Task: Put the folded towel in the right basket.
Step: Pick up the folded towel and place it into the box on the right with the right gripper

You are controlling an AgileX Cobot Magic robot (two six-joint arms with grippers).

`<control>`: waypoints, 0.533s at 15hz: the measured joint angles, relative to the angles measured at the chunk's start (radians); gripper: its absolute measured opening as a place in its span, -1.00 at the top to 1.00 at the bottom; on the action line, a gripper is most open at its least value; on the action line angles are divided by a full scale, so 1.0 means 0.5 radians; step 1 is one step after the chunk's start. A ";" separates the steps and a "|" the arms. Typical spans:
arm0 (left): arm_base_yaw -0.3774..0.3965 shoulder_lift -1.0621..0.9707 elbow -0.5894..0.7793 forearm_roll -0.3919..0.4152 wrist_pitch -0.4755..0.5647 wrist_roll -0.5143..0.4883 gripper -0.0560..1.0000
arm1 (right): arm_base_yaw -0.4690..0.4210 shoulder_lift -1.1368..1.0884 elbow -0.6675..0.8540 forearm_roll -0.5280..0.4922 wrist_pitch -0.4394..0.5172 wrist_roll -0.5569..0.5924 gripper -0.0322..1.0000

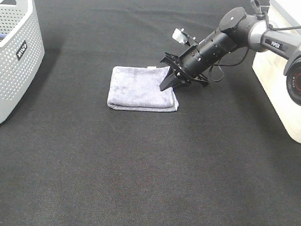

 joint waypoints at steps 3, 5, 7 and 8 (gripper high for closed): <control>0.000 0.000 0.000 0.000 0.000 0.000 -0.94 | 0.000 -0.026 0.002 -0.002 0.002 -0.002 0.82; 0.000 0.000 0.000 0.000 0.000 0.000 -0.94 | 0.000 -0.132 0.002 -0.014 0.006 -0.022 0.82; 0.000 0.000 0.000 0.000 0.000 0.000 -0.94 | 0.000 -0.282 0.002 -0.074 0.010 -0.050 0.82; 0.000 0.000 0.000 0.000 0.000 0.000 -0.94 | 0.000 -0.354 0.002 -0.108 0.012 -0.050 0.82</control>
